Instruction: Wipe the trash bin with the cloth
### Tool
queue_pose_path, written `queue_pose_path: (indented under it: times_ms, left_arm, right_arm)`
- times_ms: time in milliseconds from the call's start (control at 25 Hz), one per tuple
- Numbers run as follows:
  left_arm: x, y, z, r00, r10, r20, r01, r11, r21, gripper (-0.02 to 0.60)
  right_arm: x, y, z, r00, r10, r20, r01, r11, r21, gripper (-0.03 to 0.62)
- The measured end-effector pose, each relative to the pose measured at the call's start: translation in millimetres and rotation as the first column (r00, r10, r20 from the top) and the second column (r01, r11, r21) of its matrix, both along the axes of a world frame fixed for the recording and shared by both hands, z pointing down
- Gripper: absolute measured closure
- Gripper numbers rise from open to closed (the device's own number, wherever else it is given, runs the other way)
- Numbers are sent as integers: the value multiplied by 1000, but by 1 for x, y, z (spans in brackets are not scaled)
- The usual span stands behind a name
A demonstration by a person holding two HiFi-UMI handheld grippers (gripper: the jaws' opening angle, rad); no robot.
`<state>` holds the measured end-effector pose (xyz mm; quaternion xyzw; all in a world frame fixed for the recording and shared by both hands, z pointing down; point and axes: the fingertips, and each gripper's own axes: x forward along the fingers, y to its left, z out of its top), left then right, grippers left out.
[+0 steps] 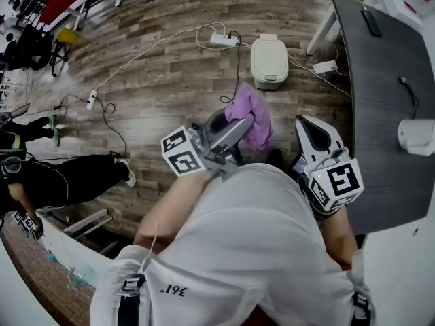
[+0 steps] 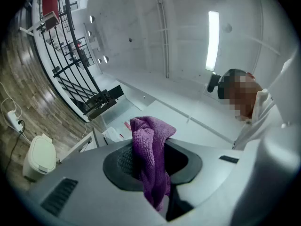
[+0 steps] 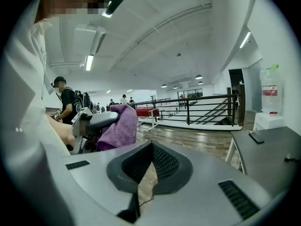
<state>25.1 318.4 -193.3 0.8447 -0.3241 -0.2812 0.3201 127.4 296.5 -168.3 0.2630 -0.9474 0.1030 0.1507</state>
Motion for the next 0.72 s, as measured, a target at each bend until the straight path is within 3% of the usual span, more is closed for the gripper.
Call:
queue_pose_path:
  times_ms: [280,400,480,520,560,640,720]
  left_arm:
    - [-1,-6,-3,1000,-25,-19,24,1000,-2,492]
    - [0,-12,-3,999,-39,-21,39,999,-17,492]
    - [-1,-18,-1,998,-69,-7,69,997,-40,492]
    - [-1,-22,0,996,-87,1,87,995,-53,492]
    - [-1,-26,2,995,-101,5,101,993,-66,492]
    - [1,-32,1,993,-116,-2,115,990,-83,492]
    - [6,-36,-5,993,-116,-29,114,990,-83,491]
  right_arm:
    - [-7,4,-2,999,-28,-18,29,999,42,588]
    - [-8,4,-5,999,-30,11,30,999,33,586]
    - [-14,5,-17,999,-34,39,31,996,82,580]
    - [-21,9,-26,997,-57,45,50,989,139,565]
    - [-30,15,-34,995,-96,31,88,975,205,494]
    - [-47,32,-33,978,-186,-97,207,935,288,395]
    - [-64,44,-24,955,-231,-185,280,908,312,361]
